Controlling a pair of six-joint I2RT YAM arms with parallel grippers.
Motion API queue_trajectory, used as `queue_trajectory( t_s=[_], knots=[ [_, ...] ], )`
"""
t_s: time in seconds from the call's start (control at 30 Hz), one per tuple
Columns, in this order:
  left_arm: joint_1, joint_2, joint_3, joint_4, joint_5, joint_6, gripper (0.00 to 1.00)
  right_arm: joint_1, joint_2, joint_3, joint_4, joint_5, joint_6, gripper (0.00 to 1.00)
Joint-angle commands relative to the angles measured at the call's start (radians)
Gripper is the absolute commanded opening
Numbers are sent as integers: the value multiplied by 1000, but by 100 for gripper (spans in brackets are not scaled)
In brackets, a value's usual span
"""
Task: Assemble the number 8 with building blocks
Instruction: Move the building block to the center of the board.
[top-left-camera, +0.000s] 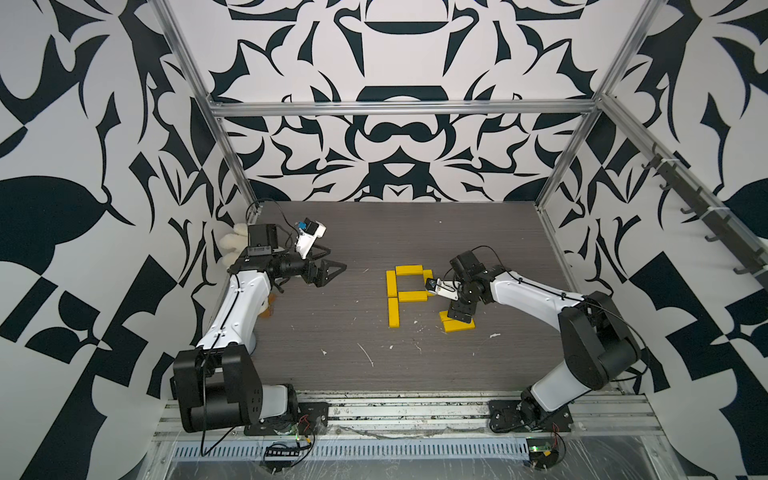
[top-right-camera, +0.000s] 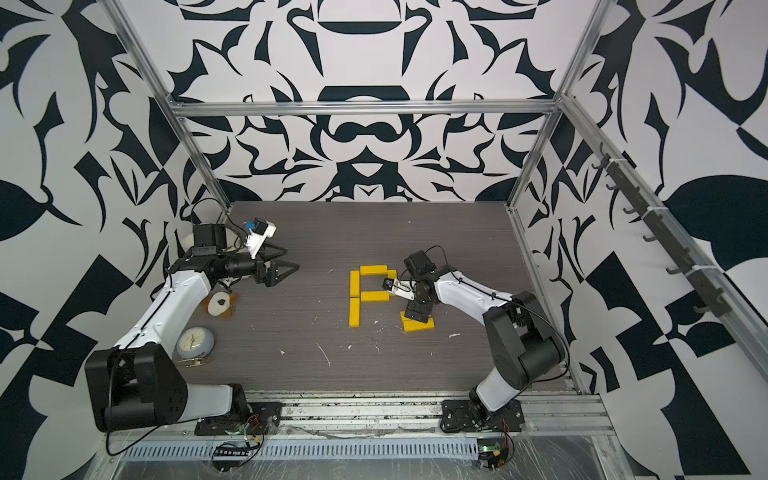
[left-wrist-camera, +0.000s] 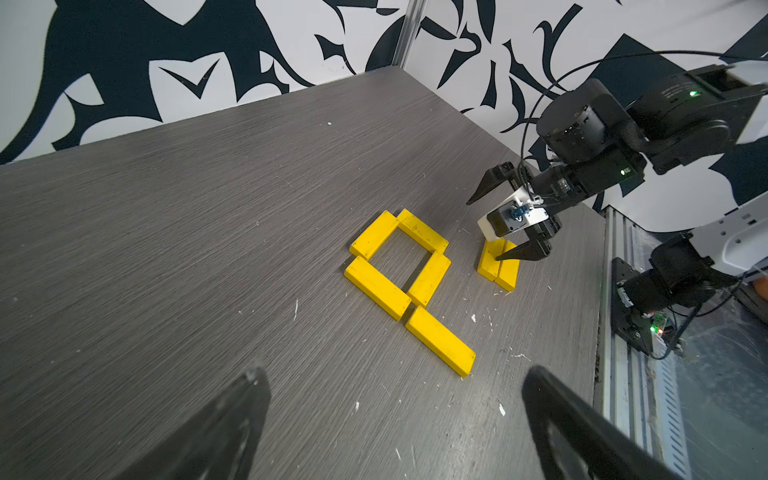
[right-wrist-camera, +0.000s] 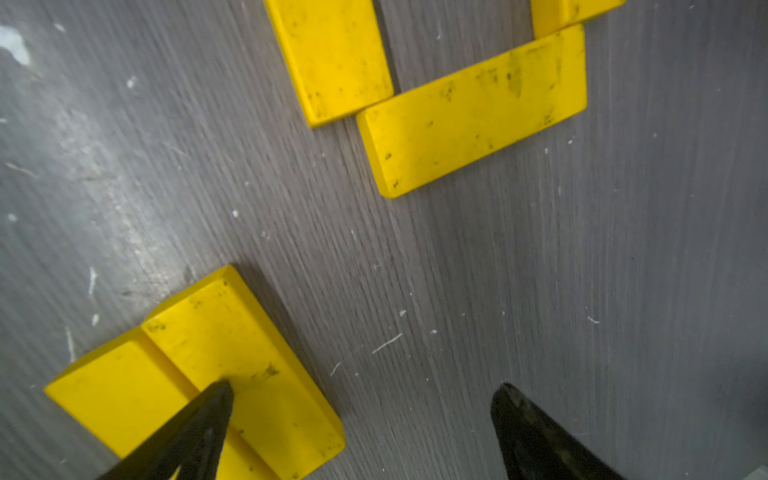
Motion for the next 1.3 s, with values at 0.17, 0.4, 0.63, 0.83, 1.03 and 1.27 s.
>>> queue_trajectory(
  t_s=[0.17, 0.4, 0.63, 0.83, 1.03, 1.27],
  knots=[
    [3, 18, 34, -32, 7, 13, 100, 23, 0, -30, -115, 110, 4, 99],
    [4, 17, 33, -34, 11, 17, 100, 55, -49, -91, -133, 172, 18, 99],
    [4, 16, 32, -36, 11, 19, 99, 113, -59, -93, -182, 111, 74, 99],
    [5, 42, 45, -38, 37, 18, 99, 112, -102, -90, -98, 47, 53, 99],
    [4, 29, 46, -51, 37, 24, 99, 66, 3, -23, -97, -2, 10, 99],
    [5, 11, 30, -32, 27, 23, 100, 24, 65, 3, -76, -42, 4, 99]
  ],
)
